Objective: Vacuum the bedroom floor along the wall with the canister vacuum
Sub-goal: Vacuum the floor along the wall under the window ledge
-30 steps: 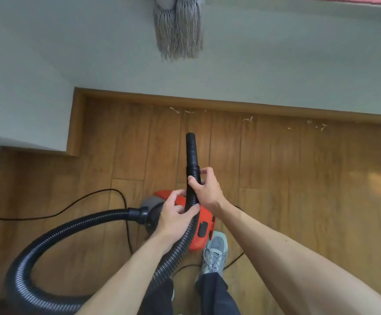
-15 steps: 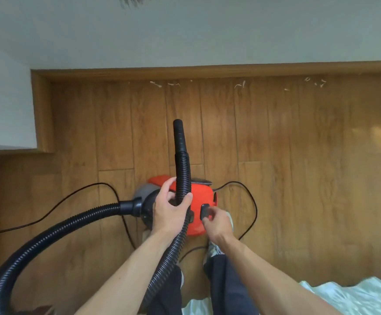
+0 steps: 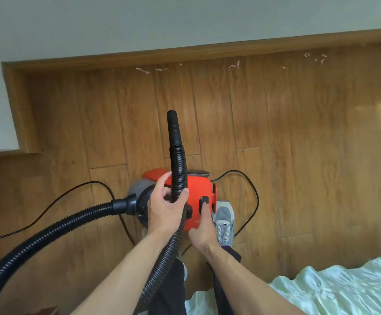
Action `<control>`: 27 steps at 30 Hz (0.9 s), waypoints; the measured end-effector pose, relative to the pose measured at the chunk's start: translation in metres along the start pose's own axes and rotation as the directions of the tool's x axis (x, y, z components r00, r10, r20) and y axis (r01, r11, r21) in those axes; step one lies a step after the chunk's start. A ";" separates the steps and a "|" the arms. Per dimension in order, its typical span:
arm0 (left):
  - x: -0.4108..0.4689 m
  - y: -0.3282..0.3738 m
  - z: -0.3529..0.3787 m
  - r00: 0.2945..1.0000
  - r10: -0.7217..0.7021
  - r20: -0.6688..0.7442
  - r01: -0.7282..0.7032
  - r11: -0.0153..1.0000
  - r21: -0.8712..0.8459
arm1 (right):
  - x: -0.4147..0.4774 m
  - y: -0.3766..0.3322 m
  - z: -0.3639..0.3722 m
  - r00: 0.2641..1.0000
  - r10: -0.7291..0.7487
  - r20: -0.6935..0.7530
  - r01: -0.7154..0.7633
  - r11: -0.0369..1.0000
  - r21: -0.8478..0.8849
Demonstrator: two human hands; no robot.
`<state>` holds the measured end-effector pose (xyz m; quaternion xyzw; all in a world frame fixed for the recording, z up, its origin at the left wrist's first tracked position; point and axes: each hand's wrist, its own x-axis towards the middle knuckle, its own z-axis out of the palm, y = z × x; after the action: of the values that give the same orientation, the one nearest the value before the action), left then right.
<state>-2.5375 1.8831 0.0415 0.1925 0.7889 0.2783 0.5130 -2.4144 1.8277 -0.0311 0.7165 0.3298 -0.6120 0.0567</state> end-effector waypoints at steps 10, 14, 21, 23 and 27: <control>0.012 -0.016 -0.006 1.000 -0.020 0.007 0.020 1.000 0.019 | 0.006 -0.014 0.013 0.999 0.035 0.038 -0.023 0.956 -0.292; 0.015 -0.021 -0.003 1.000 0.008 0.010 -0.009 1.000 0.030 | 0.010 -0.012 0.022 0.999 0.035 -0.014 -0.038 0.923 -0.383; 0.000 -0.022 -0.009 0.999 -0.005 0.047 0.005 1.000 0.011 | 0.010 -0.030 -0.024 0.965 -0.106 -0.241 0.083 0.991 -0.102; -0.007 -0.015 -0.011 0.999 -0.013 0.038 0.013 1.000 0.007 | 0.014 -0.075 -0.043 0.973 -0.045 -0.228 0.066 0.994 0.089; -0.018 -0.001 -0.013 0.999 -0.025 0.022 0.026 0.999 -0.028 | 0.013 -0.161 -0.059 0.996 -0.067 0.052 0.054 0.976 0.211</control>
<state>-2.5419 1.8691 0.0576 0.1782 0.7815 0.2809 0.5278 -2.4510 1.9864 0.0233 0.6899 0.2835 -0.6655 -0.0280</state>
